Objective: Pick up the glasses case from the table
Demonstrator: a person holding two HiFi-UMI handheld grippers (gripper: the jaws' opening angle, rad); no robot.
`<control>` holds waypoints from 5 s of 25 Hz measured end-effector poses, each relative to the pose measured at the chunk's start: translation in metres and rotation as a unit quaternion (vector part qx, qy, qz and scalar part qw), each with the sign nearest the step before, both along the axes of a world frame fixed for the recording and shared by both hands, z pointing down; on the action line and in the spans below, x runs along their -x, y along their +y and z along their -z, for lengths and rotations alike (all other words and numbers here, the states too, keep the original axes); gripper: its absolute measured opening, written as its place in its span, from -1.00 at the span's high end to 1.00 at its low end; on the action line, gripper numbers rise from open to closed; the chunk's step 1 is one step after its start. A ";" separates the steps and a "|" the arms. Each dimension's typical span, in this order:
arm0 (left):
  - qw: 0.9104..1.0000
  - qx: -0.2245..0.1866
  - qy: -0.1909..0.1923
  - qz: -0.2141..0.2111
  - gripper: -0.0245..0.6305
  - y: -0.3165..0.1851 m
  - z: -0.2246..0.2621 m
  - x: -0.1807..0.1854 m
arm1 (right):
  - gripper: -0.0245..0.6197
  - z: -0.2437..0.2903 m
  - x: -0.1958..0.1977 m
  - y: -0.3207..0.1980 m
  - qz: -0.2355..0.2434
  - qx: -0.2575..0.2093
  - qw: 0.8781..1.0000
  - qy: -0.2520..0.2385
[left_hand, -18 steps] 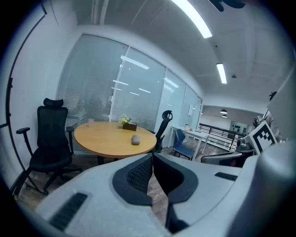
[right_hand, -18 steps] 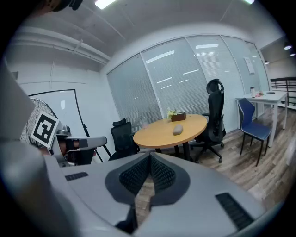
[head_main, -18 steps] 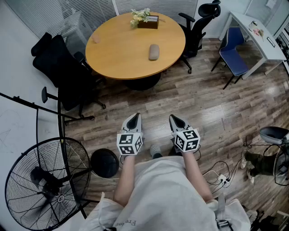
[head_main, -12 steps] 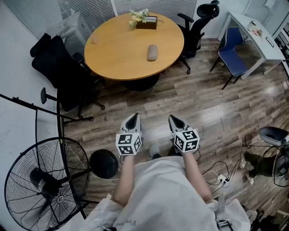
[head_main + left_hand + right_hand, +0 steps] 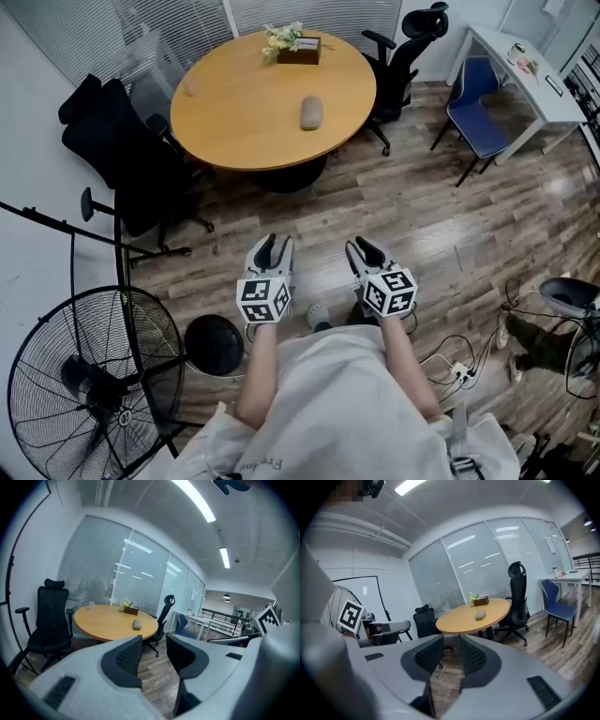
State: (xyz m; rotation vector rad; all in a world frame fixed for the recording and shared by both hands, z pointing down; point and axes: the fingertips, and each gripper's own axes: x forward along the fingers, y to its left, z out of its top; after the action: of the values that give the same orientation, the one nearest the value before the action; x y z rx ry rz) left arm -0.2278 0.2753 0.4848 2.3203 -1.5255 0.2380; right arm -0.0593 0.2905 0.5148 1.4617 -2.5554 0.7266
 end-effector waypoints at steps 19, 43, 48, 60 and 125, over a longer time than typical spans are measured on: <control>0.999 0.017 0.034 -0.023 0.26 -0.036 -0.018 -0.026 | 0.19 -0.010 -0.029 -0.014 -0.021 0.020 1.000 0.008; 0.999 0.027 0.009 -0.028 0.26 -0.208 -0.018 -0.084 | 0.17 0.001 -0.084 -0.193 -0.021 0.017 1.000 -0.004; 0.999 0.024 0.002 -0.027 0.26 -0.238 -0.016 -0.105 | 0.17 0.001 -0.107 -0.223 -0.016 0.015 1.000 -0.004; 1.000 0.019 -0.012 0.002 0.26 -0.295 -0.018 -0.138 | 0.17 0.006 -0.145 -0.300 0.015 -0.004 1.000 -0.020; 0.961 0.164 -0.206 -0.081 0.25 -0.544 -0.194 -0.155 | 0.17 -0.067 -0.122 -0.493 0.056 0.122 0.991 0.029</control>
State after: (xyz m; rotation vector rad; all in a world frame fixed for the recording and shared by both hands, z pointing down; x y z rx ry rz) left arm -0.0724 -0.2690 0.6793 2.2114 -1.3360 0.9914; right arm 0.0622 -0.2026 0.5814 1.2359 -2.3825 0.9259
